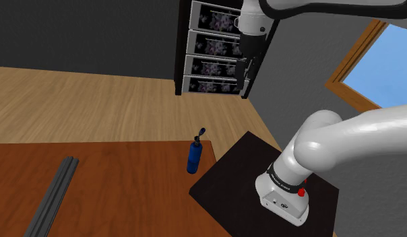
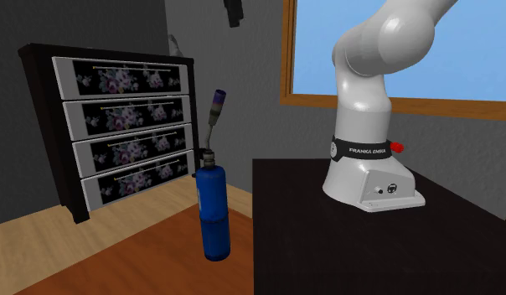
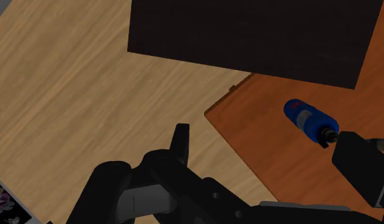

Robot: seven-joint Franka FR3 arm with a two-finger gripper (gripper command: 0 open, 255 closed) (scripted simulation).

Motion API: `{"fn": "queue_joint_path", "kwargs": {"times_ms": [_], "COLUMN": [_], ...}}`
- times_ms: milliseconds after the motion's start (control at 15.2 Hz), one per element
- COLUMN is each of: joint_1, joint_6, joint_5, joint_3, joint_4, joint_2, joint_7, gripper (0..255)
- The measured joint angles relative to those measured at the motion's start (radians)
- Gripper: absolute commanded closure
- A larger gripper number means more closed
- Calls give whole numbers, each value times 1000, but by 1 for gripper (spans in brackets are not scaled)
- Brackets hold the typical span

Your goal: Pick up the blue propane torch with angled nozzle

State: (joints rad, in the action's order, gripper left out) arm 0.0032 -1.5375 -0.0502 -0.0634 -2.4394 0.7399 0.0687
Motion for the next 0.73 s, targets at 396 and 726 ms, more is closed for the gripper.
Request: {"fn": "queue_joint_path", "kwargs": {"times_ms": [396, 726], "joint_1": [10, 27], "joint_6": [-78, -207], "joint_5": [60, 137], "joint_3": [-50, -118], "joint_4": [-50, -96], "joint_2": [-63, -183], "joint_7": [-96, -217], "gripper": [0, 0]}}
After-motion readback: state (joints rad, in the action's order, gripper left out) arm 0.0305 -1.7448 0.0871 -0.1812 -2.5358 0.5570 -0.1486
